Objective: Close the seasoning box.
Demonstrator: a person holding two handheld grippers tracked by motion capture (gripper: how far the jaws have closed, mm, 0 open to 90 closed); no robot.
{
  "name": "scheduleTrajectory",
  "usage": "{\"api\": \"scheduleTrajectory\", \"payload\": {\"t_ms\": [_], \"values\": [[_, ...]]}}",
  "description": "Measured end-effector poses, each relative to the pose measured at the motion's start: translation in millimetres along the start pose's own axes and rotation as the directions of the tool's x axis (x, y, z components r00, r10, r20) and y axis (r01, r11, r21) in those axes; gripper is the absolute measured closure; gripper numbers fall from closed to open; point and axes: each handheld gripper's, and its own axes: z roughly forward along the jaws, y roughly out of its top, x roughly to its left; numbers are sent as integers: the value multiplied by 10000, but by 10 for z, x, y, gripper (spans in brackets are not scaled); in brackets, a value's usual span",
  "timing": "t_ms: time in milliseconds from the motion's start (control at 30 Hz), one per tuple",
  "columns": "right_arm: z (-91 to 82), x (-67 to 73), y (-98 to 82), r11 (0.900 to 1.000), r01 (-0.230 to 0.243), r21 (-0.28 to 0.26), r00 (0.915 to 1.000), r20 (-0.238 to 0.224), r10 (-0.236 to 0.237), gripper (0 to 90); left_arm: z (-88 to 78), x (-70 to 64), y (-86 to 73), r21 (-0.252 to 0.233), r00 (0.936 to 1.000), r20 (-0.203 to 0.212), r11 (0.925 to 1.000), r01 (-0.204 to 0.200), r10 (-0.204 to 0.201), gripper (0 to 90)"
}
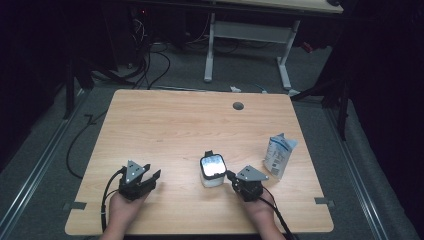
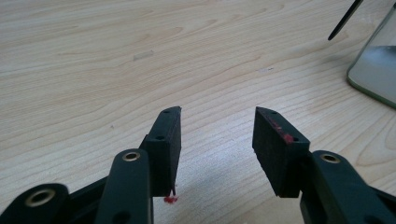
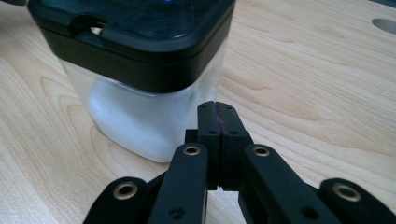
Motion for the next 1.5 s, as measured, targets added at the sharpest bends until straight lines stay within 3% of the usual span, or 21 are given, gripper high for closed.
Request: {"api": "scheduleTrajectory", "payload": {"t_ms": [533, 867, 1233, 1500], "values": [[-21, 180, 11, 9995, 317, -10, 9991, -287, -317, 898, 1, 5, 1, 4, 10000, 60, 10000, 29, -29, 525], [-26, 180, 10, 9995, 305, -4, 9992, -253, -305, 888, -6, 11, 0, -7, 10000, 88, 10000, 23, -23, 525], [-118, -1, -38, 9998, -161, -84, 9998, 136, 162, 847, 3, -12, 1, 52, 9997, 220, 10000, -70, 69, 522], [-269, -247, -105, 9961, -818, -334, 9940, 696, 840, 805, 19, -27, -1, 95, 9996, 277, 9999, -112, 109, 518]]}}
